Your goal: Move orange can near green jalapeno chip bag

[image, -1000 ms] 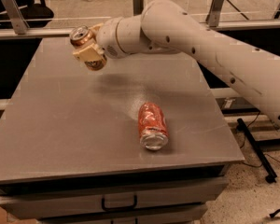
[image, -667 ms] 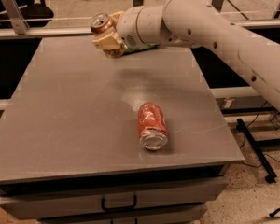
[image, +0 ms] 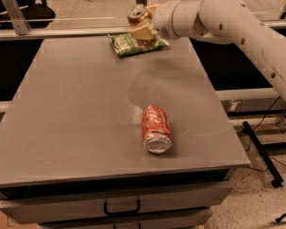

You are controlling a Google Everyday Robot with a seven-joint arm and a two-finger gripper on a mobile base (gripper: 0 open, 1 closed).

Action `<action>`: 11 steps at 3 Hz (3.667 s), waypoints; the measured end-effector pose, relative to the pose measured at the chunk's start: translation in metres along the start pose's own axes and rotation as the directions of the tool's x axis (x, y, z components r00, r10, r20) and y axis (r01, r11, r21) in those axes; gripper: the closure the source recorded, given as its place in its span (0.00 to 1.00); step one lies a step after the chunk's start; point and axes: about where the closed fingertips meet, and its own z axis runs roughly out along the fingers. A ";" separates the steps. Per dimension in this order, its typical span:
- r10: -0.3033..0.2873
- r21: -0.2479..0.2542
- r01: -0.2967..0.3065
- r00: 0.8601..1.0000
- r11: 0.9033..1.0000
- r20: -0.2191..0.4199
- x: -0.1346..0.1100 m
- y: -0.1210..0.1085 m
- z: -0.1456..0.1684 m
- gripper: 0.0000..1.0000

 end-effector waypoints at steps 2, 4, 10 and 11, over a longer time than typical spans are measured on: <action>0.061 0.088 -0.054 0.996 0.995 -0.069 0.058 -0.051 -0.011 1.00; 0.119 0.148 -0.100 0.985 0.984 -0.124 0.093 -0.059 -0.026 0.59; 0.119 0.210 -0.111 0.992 0.971 -0.029 0.082 -0.074 -0.036 0.00; 0.083 0.197 -0.074 0.996 0.978 -0.037 0.049 -0.083 -0.061 0.00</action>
Offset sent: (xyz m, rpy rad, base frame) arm 0.0550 -0.1018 -0.0350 -0.0142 0.0564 -0.2123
